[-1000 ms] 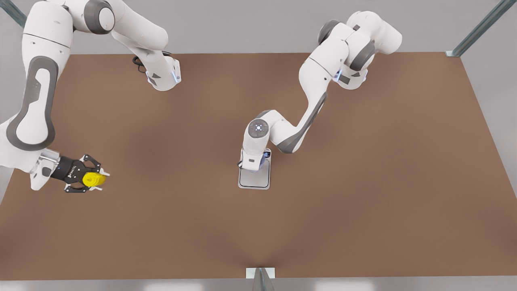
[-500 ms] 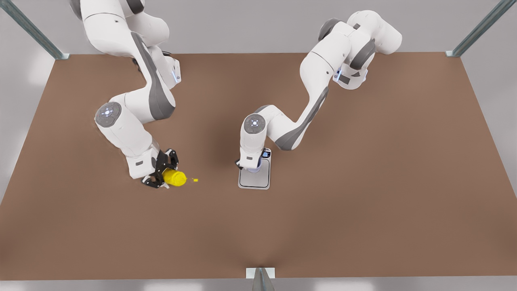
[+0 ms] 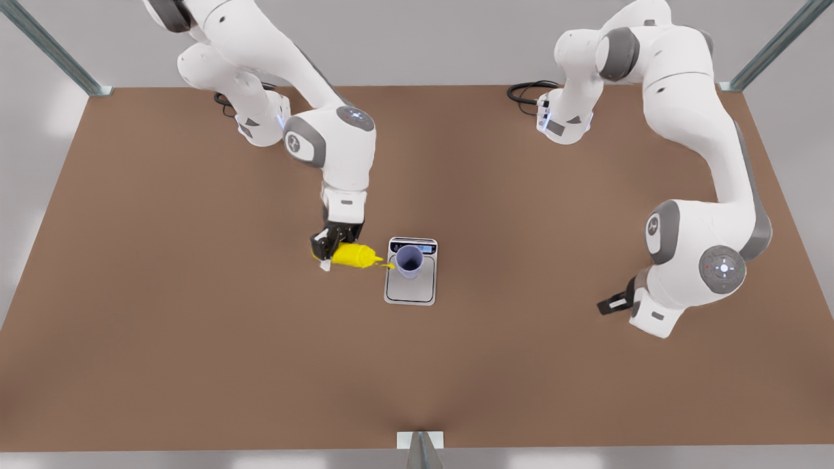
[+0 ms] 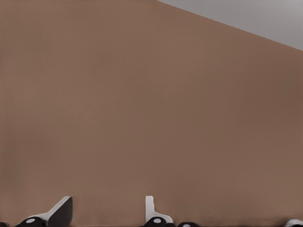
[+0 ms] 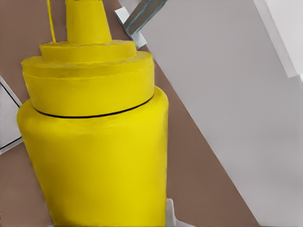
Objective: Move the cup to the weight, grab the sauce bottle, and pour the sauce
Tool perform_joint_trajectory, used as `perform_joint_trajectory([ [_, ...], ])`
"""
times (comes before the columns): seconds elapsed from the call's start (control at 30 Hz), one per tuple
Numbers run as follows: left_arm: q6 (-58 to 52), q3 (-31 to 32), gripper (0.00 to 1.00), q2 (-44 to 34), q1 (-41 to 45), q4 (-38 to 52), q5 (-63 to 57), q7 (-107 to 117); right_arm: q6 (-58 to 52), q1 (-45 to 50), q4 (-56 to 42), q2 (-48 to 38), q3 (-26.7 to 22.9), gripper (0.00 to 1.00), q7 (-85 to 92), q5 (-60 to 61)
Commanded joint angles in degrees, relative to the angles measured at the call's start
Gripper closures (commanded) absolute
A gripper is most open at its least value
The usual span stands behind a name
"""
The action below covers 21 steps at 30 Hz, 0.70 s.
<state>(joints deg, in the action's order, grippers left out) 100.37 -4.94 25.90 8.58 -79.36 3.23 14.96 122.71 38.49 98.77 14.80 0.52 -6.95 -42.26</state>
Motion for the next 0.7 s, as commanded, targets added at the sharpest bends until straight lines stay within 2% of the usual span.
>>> perform_joint_trajectory([
  [0.0,1.9,-0.1,0.00,-2.7,0.0,-3.5,0.9,-1.1,-0.8,0.4,-0.2,0.2,0.0,0.46,-0.9,-1.4],
  [0.07,3.5,0.1,0.00,-14.6,-2.0,-15.3,0.7,-9.2,-6.4,2.6,-3.2,2.3,0.0,0.46,-1.9,-7.8],
  [0.1,2.4,0.5,0.00,-16.9,-3.1,-16.4,0.7,-11.5,-7.7,3.3,-3.2,2.7,0.0,0.46,-1.9,-10.1],
  [0.17,2.3,0.6,0.00,-13.2,-2.4,-11.3,0.8,-10.7,-11.6,4.8,-6.1,4.8,0.0,0.46,-1.8,-12.4],
  [0.33,-2.2,0.4,0.00,-13.1,-2.5,-8.7,0.8,-11.9,-19.9,10.3,-10.4,10.7,0.0,0.46,-2.2,-19.7],
  [0.67,-2.3,0.3,0.00,-10.8,-2.5,-2.4,-0.9,-11.7,-27.9,13.9,-9.4,16.4,0.0,0.45,-1.2,-29.4],
])
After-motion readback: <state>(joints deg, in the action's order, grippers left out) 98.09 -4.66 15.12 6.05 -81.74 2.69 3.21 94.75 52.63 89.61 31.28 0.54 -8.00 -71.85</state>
